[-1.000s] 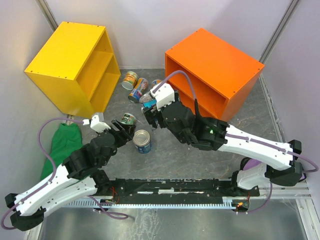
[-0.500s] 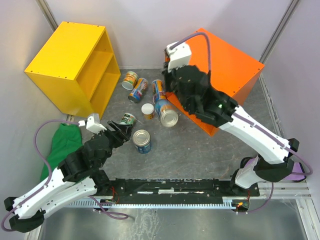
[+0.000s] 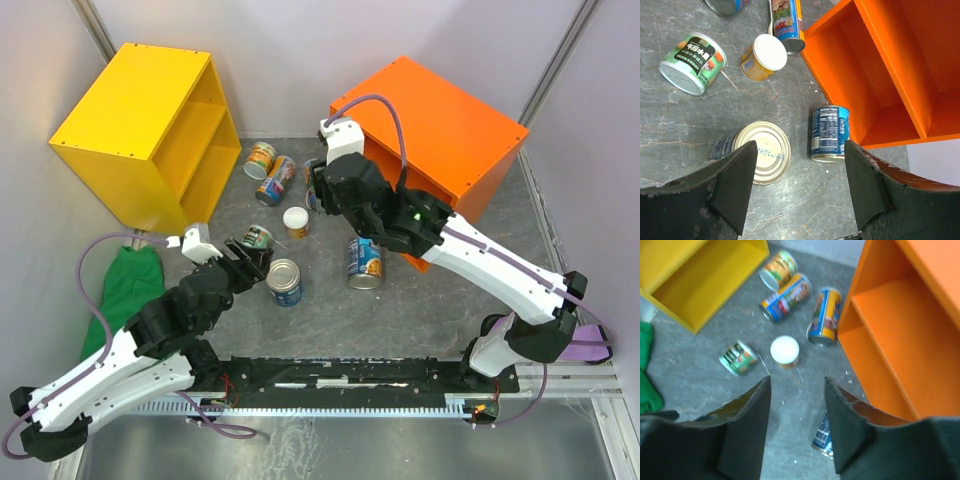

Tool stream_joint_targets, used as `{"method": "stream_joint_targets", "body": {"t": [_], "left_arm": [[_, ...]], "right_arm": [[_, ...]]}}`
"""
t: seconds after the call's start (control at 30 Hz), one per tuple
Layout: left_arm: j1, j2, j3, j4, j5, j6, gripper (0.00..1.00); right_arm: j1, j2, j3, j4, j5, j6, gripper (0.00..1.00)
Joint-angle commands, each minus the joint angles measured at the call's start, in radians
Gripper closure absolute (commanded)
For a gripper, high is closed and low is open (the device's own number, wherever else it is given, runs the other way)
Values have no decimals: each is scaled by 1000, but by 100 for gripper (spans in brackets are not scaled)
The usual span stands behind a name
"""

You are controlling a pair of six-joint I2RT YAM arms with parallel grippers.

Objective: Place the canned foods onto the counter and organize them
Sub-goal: Pick up the canned food from the center of the board.

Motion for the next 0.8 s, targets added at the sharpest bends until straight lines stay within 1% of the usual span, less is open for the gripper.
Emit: {"method": "stream_joint_targets", "body": {"t": [0.0, 0.07, 0.2, 0.3, 0.33, 0.43, 0.6, 0.77], "left_arm": [[3, 28, 26, 71, 10, 60, 24], [4, 19, 18, 79, 13, 52, 23], [3, -1, -3, 89, 21, 34, 24], [4, -4, -11, 93, 27, 23, 24], [3, -3, -12, 95, 28, 23, 23], [4, -2, -10, 98, 36, 21, 23], [3, -17, -12, 83, 37, 13, 24], [4, -30, -18, 71, 36, 7, 24]], "right_arm": [[8, -32, -83, -146, 6, 212, 39], [7, -45, -145, -199, 21, 286, 31], [6, -39, -222, -302, 61, 389, 18], [-2, 6, -248, -375, 74, 435, 13], [-3, 21, -253, -407, 99, 454, 9], [-23, 44, -301, -435, 114, 492, 7], [-95, 46, -422, -386, 77, 521, 6], [-158, 89, -486, -355, 42, 527, 6]]}}
